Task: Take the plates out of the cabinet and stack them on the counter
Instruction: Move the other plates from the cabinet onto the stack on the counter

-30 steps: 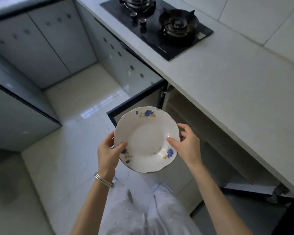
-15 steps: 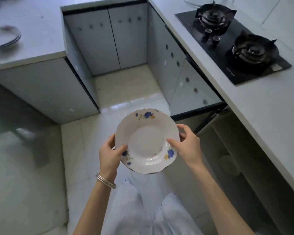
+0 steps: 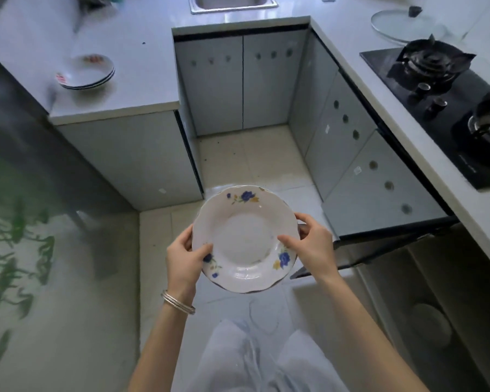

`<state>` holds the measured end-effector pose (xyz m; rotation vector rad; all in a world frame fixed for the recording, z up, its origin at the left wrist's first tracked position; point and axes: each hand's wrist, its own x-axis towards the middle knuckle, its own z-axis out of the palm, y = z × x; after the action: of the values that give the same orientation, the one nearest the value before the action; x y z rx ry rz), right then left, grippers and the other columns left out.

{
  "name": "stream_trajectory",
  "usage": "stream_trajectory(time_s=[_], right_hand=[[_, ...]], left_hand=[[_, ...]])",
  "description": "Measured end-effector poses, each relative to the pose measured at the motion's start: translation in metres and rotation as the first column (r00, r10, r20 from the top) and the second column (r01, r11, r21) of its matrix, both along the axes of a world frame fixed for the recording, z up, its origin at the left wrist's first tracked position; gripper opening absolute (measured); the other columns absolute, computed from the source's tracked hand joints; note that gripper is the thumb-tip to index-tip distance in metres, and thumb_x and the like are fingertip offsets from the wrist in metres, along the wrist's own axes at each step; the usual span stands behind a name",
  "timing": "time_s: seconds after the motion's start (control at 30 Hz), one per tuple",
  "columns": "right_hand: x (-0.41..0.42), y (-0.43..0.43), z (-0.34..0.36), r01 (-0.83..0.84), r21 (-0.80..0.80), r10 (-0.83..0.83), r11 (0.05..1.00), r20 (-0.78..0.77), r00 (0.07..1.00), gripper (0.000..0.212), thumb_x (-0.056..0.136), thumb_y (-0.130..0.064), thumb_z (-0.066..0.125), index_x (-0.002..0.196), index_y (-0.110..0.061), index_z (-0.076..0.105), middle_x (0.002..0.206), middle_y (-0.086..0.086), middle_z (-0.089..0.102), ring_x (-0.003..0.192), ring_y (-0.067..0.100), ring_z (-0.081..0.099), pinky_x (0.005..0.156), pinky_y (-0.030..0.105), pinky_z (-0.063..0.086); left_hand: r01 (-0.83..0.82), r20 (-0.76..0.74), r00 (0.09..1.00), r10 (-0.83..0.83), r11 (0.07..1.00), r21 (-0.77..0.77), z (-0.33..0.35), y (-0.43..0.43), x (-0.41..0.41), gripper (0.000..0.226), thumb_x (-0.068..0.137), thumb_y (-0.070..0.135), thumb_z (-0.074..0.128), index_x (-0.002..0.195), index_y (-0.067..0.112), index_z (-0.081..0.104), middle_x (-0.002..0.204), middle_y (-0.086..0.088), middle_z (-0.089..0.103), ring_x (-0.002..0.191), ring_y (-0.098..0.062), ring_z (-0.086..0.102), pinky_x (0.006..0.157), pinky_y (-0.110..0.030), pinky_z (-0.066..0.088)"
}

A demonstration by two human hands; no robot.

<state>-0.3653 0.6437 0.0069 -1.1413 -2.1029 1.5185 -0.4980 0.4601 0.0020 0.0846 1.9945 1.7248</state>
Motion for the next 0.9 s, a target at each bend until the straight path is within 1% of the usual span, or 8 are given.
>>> stream_trajectory(time_s=[0.07, 0.17, 0.27, 0.4, 0.57, 0.77, 0.83, 0.9], right_hand=[[-0.019, -0.006, 0.0, -0.026, -0.007, 0.026, 1.0, -0.001, 1.0, 0.051, 0.071, -0.009, 0.076, 0.118, -0.011, 0.056, 0.094, 0.004, 0.069, 0.08, 0.013, 0.067, 0.06, 0.015, 0.055], [-0.045, -0.008, 0.002, -0.068, -0.005, 0.068, 0.998, 0.007, 0.998, 0.051, 0.071, -0.009, 0.077, 0.118, -0.011, 0.056, 0.09, 0.001, 0.068, 0.079, 0.013, 0.067, 0.064, 0.021, 0.057], [-0.07, -0.006, 0.002, -0.121, 0.013, 0.121, 0.993, 0.018, 0.992, 0.052, 0.07, -0.01, 0.078, 0.118, -0.011, 0.057, 0.088, -0.002, 0.067, 0.078, 0.01, 0.066, 0.069, 0.027, 0.058], [-0.097, 0.001, -0.001, -0.177, 0.05, 0.177, 0.983, -0.001, 0.984, 0.049, 0.069, -0.009, 0.078, 0.115, -0.009, 0.06, 0.09, 0.001, 0.068, 0.078, 0.013, 0.065, 0.069, 0.027, 0.057], [-0.14, 0.019, -0.007, -0.233, 0.037, 0.233, 0.972, -0.013, 0.972, 0.049, 0.068, -0.008, 0.079, 0.114, -0.01, 0.062, 0.091, -0.001, 0.066, 0.077, 0.009, 0.062, 0.065, 0.015, 0.054], [-0.208, 0.058, 0.001, -0.315, -0.006, 0.314, 0.949, -0.076, 0.946, 0.046, 0.069, -0.006, 0.076, 0.111, -0.019, 0.062, 0.091, -0.005, 0.066, 0.074, 0.009, 0.063, 0.061, 0.014, 0.052], [-0.231, 0.072, 0.006, -0.339, -0.034, 0.333, 0.94, -0.112, 0.936, 0.046, 0.07, -0.004, 0.074, 0.109, -0.024, 0.061, 0.094, -0.006, 0.066, 0.07, 0.012, 0.063, 0.06, 0.016, 0.053], [-0.251, 0.086, 0.009, -0.37, -0.055, 0.358, 0.928, -0.149, 0.922, 0.046, 0.071, 0.0, 0.072, 0.109, -0.024, 0.06, 0.097, -0.005, 0.067, 0.069, 0.011, 0.062, 0.061, 0.018, 0.054]], left_hand=[[-0.02, -0.001, 1.0, 0.02, 1.0, 0.004, 0.001, -0.009, -0.014, 0.056, 0.078, -0.015, 0.063, 0.129, 0.005, 0.054, 0.106, -0.007, 0.066, 0.085, -0.011, 0.065, 0.057, -0.015, 0.056], [-0.062, -0.014, 0.998, 0.062, 0.998, -0.009, 0.003, -0.019, -0.032, 0.056, 0.079, -0.012, 0.064, 0.131, 0.005, 0.053, 0.109, -0.008, 0.065, 0.086, -0.011, 0.065, 0.057, -0.016, 0.056], [-0.118, -0.017, 0.993, 0.118, 0.993, -0.02, 0.002, -0.022, -0.046, 0.054, 0.079, -0.013, 0.064, 0.129, 0.006, 0.054, 0.104, -0.005, 0.066, 0.082, -0.008, 0.065, 0.057, -0.015, 0.056], [-0.169, -0.026, 0.985, 0.168, 0.985, -0.031, 0.001, -0.021, -0.062, 0.051, 0.079, -0.015, 0.062, 0.124, 0.006, 0.056, 0.093, 0.009, 0.067, 0.072, 0.001, 0.068, 0.058, -0.013, 0.054], [-0.236, -0.051, 0.971, 0.234, 0.971, -0.048, 0.001, -0.01, -0.092, 0.049, 0.077, -0.018, 0.062, 0.122, 0.003, 0.057, 0.091, 0.01, 0.066, 0.069, 0.007, 0.066, 0.061, -0.011, 0.053], [-0.346, -0.086, 0.936, 0.342, 0.938, -0.039, 0.006, 0.021, -0.135, 0.053, 0.078, -0.013, 0.065, 0.127, 0.003, 0.055, 0.099, 0.007, 0.066, 0.079, 0.005, 0.067, 0.065, -0.011, 0.054], [-0.381, -0.104, 0.92, 0.378, 0.924, -0.012, 0.01, 0.035, -0.148, 0.052, 0.079, -0.012, 0.064, 0.127, 0.006, 0.056, 0.103, 0.007, 0.067, 0.085, 0.004, 0.068, 0.069, -0.012, 0.054], [-0.416, -0.122, 0.902, 0.415, 0.909, 0.015, 0.014, 0.05, -0.161, 0.053, 0.079, -0.01, 0.065, 0.125, 0.014, 0.058, 0.105, 0.012, 0.068, 0.091, 0.001, 0.067, 0.074, -0.015, 0.055]])
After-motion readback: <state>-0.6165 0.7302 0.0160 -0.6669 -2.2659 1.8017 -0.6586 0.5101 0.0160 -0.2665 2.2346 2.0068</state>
